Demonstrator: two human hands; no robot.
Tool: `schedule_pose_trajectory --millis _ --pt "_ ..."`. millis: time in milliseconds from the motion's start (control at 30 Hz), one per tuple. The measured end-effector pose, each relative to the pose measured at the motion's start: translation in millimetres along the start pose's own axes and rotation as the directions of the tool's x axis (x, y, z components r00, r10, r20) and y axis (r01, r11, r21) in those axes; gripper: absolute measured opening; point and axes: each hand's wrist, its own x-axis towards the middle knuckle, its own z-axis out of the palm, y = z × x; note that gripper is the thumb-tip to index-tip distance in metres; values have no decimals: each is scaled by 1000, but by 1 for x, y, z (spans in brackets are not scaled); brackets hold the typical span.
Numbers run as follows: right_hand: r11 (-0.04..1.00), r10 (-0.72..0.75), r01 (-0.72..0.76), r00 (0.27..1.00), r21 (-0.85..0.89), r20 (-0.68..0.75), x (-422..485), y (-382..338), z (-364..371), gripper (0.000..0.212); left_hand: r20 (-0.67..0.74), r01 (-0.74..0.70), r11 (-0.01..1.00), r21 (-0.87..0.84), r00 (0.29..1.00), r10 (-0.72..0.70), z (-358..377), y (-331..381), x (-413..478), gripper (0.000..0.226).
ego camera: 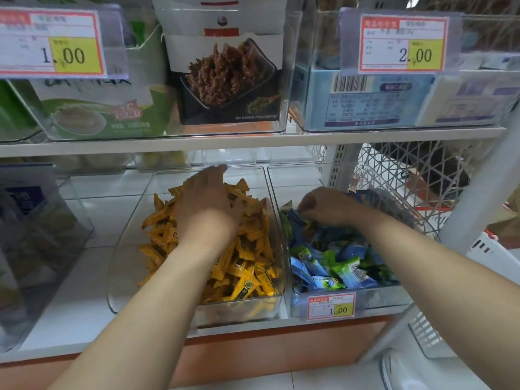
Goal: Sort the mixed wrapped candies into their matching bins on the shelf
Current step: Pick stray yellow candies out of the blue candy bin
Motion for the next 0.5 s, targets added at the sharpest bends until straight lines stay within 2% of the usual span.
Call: schedule_pose_trajectory --millis 67,133,200,267,300,400,500 --pt "990 35 -15 988 -137 149 6 4 6 10 -19 -121 988 -98 993 120 1 10 -2 50" --pt "987 63 -29 976 -161 210 11 9 6 18 125 -176 976 -131 973 192 8 21 -6 44" --pt "986 70 -25 961 -168 268 12 12 6 20 287 -211 972 -106 929 233 18 30 -12 49" --pt "980 56 10 945 -199 323 13 13 7 19 329 -242 969 -55 912 247 26 30 -15 51" --pt "979 50 23 938 -203 344 12 13 8 17 334 -237 970 -48 912 239 27 29 -15 53" --pt "971 43 51 925 -236 378 13 12 10 29 358 -154 983 -99 916 180 27 22 -12 58" --pt "966 4 90 932 -244 362 11 11 6 26 381 -120 987 -111 912 154 29 19 -13 64"
